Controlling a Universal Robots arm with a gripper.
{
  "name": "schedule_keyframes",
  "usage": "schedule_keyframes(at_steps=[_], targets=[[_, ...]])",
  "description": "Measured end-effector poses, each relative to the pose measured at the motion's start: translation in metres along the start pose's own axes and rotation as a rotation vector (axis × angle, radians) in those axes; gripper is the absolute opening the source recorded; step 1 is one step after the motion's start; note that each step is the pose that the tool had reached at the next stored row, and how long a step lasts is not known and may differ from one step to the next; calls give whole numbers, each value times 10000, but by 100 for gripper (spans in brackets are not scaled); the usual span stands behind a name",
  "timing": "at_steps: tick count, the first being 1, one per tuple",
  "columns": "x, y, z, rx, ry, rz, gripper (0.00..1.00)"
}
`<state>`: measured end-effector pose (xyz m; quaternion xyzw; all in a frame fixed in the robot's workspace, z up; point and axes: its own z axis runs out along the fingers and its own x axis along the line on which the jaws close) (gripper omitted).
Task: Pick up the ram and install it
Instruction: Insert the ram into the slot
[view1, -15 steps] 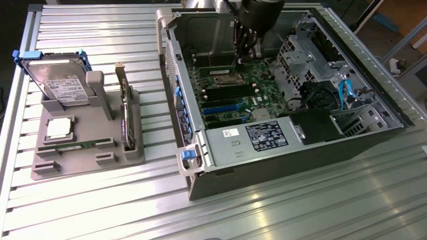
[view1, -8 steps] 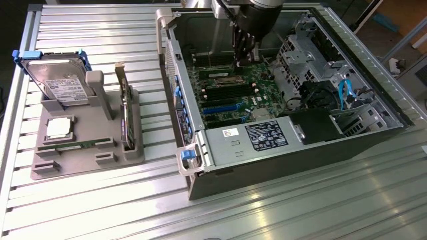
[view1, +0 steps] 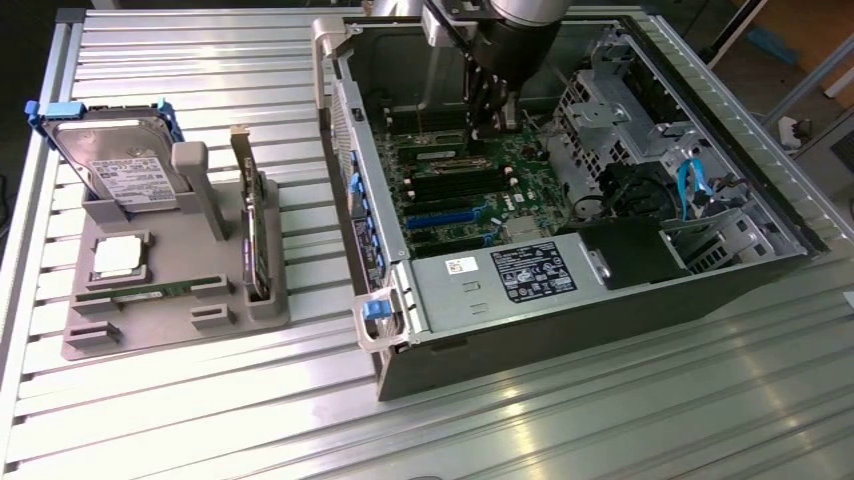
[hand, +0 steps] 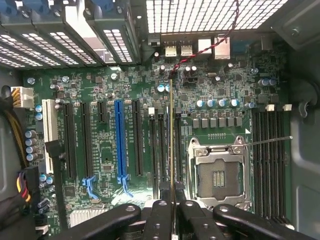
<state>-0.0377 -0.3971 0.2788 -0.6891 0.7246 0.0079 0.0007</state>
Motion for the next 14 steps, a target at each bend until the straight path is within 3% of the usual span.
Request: schedule_keyframes(at_steps=[6, 11, 14], targets=[[0, -1, 1, 0, 0, 2, 12], [-7, -141, -1, -4, 1, 1, 12], [-9, -181, 0, -3, 0, 1, 12]])
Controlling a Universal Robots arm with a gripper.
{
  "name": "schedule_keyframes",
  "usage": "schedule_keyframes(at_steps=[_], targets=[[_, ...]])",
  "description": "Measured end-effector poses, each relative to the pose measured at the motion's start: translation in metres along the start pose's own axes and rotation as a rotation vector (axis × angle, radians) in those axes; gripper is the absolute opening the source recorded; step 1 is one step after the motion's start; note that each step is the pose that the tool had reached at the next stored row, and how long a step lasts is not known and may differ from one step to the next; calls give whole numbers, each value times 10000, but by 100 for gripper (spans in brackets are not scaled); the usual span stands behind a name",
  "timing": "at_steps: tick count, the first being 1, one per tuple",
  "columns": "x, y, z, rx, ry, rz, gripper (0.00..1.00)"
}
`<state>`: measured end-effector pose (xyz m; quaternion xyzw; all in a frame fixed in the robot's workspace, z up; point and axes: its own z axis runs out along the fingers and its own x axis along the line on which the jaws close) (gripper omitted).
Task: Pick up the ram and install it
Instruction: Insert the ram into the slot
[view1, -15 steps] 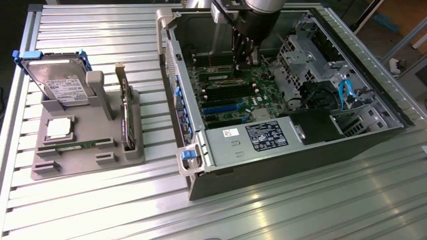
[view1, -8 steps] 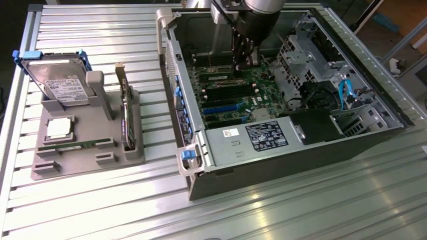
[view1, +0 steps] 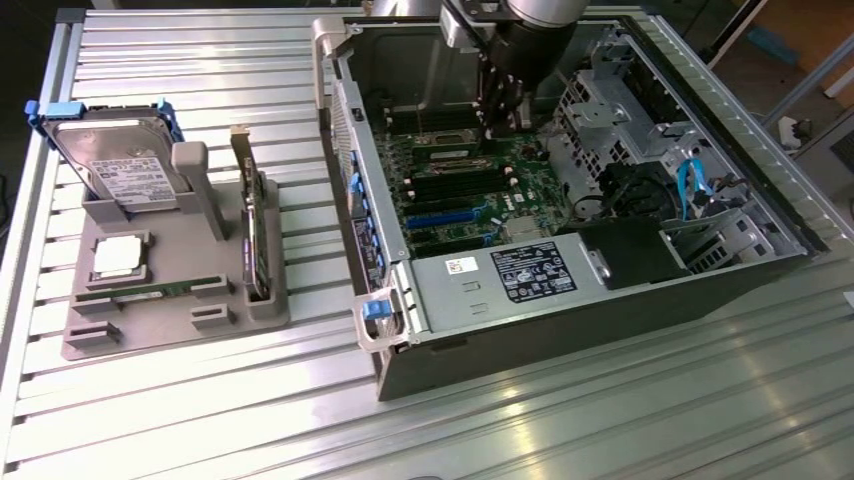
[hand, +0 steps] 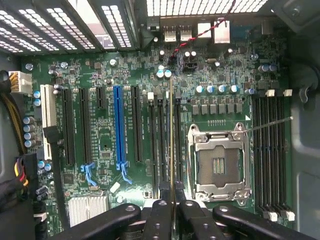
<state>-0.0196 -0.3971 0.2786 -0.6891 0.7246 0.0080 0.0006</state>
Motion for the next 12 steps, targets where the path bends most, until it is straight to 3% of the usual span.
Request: schedule_keyframes(at_steps=[6, 12], targets=[[-3, -61, 0, 0, 1, -1, 12], [-1, -62, 1, 0, 0, 0, 12]])
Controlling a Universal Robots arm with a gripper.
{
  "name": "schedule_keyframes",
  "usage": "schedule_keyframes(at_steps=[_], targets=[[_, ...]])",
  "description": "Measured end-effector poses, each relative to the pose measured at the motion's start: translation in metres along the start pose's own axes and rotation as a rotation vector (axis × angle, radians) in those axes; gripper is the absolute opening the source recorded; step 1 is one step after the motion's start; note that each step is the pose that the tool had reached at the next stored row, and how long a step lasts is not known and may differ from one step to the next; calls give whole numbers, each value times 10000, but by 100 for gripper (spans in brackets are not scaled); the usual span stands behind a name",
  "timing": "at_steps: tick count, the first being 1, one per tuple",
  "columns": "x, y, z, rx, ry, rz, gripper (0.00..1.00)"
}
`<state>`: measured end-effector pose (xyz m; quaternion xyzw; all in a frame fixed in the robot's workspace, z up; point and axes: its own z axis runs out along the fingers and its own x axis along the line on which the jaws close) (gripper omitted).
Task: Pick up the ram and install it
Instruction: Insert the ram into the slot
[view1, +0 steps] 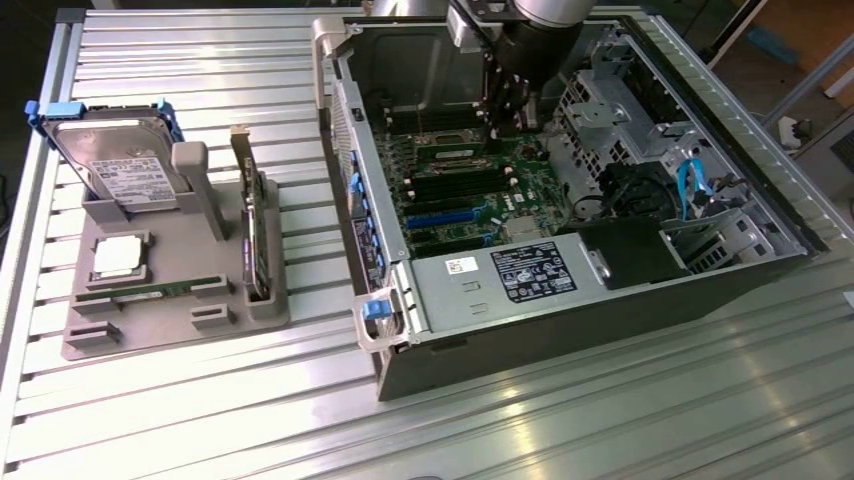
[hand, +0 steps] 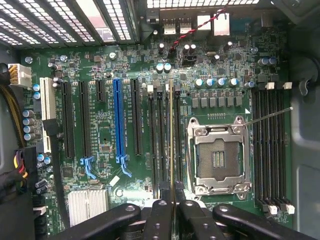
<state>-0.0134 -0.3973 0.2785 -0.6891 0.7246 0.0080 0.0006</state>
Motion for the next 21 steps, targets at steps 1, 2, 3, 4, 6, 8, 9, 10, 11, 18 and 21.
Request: schedule_keyframes(at_steps=[1, 2, 3, 4, 6, 8, 9, 10, 11, 18, 21], targets=[[3, 0, 0, 0, 0, 0, 12], [8, 0, 0, 0, 0, 0, 12], [11, 0, 1, 0, 0, 0, 12], [14, -1, 1, 0, 0, 0, 12], [23, -2, 1, 0, 1, -1, 12], [39, -5, 3, 0, 0, 0, 12], [48, -8, 3, 0, 0, 0, 12], [56, -11, 4, 0, 0, 0, 12], [65, -14, 4, 0, 0, 0, 12], [140, -34, 10, 0, 0, 0, 12], [154, -36, 12, 0, -1, 1, 12]])
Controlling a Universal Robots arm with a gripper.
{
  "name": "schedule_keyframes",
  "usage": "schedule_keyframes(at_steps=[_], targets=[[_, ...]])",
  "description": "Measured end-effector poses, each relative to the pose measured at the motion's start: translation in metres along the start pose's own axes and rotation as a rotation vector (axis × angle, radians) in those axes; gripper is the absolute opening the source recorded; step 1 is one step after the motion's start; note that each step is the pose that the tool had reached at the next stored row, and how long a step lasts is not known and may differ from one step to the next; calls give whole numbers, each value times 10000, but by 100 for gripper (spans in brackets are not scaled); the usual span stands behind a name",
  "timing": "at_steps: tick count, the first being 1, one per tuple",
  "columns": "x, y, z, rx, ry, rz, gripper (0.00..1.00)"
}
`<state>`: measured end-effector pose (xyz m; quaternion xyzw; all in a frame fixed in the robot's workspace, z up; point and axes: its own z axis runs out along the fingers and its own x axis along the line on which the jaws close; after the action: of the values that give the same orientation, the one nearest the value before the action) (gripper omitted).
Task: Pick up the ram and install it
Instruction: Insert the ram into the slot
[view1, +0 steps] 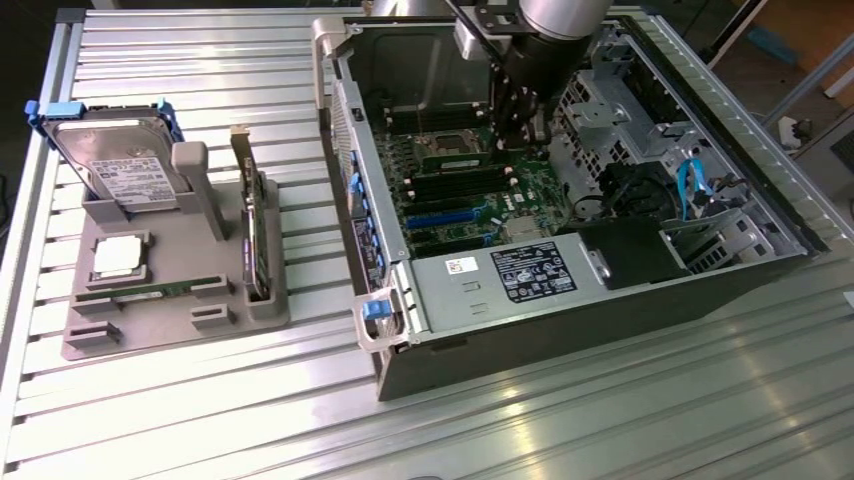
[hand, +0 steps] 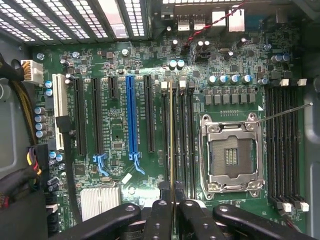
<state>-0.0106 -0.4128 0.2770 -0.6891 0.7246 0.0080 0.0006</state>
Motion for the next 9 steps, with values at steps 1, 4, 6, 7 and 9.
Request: schedule_keyframes(at_steps=[1, 4, 6, 7, 9], targets=[[0, 0, 0, 0, 1, 0, 12], [1, 0, -1, 0, 2, -1, 12], [1, 0, 9, 0, -13, 0, 12], [1, 0, 20, -1, -32, -1, 12], [1, -1, 54, -6, -107, -2, 12]])
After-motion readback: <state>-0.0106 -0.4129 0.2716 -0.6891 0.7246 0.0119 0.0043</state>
